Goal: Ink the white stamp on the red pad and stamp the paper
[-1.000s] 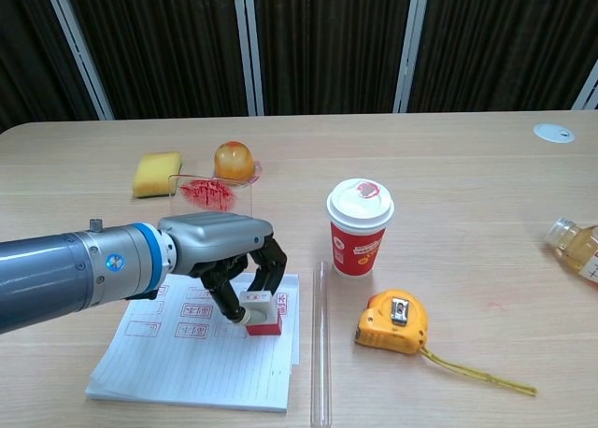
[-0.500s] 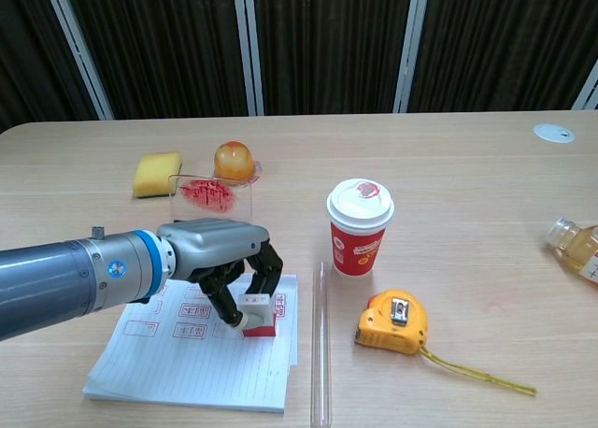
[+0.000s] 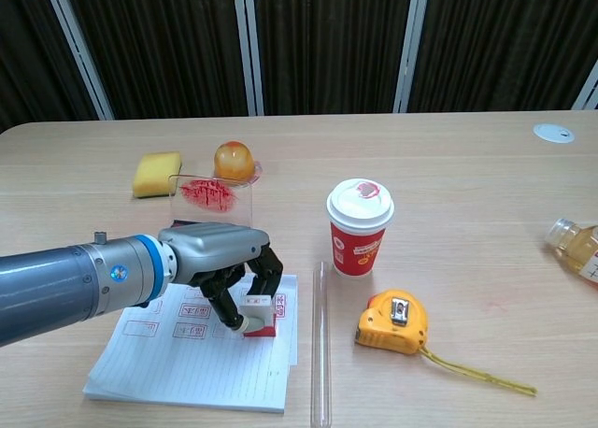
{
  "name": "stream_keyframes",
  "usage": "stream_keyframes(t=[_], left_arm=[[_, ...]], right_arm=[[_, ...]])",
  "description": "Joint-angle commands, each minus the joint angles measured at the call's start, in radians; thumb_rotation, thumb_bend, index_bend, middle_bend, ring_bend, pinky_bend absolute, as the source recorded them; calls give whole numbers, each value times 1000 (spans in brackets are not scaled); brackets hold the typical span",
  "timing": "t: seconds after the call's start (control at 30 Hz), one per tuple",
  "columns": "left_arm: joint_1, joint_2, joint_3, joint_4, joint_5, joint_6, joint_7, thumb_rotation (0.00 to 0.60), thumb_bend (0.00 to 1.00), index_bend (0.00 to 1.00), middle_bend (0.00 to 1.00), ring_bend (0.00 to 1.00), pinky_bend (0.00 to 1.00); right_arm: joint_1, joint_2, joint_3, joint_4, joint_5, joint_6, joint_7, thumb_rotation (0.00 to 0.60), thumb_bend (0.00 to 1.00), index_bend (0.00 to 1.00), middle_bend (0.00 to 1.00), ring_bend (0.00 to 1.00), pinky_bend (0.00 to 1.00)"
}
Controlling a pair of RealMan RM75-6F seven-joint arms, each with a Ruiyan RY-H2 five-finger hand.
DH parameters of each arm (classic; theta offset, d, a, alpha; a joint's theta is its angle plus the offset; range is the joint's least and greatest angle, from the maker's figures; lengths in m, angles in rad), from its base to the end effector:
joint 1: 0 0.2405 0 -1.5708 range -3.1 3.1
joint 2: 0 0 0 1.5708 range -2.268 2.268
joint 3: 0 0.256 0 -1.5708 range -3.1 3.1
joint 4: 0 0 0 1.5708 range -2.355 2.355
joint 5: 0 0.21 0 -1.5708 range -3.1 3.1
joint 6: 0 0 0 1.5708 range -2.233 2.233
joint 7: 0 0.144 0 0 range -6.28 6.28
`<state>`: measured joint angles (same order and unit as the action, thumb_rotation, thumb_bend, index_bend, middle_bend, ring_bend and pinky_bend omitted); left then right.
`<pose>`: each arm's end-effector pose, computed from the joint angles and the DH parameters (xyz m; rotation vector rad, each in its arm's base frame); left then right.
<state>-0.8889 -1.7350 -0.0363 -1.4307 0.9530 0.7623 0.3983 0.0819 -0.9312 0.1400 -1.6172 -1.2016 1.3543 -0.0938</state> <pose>-0.1196 0.2933 -0.1137 -2.2293 -1.1089 -0.7097 -0.3552 -0.1935 0.2385 1.2024 -0.8522 0.5781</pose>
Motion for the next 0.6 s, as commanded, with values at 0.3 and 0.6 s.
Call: stream_keyframes(t=[0.3, 0.6], left_arm=[[1, -11, 1, 15, -6, -4, 3, 600, 360, 602, 590, 819, 855], [5, -10, -3, 17, -1, -1, 0, 600, 361, 602, 590, 819, 855]], right_arm=[[0, 0, 0, 1, 1, -1, 1, 600, 0, 0, 0, 0, 0], [0, 0, 0, 2, 0, -1, 2, 600, 0, 0, 0, 0, 0]])
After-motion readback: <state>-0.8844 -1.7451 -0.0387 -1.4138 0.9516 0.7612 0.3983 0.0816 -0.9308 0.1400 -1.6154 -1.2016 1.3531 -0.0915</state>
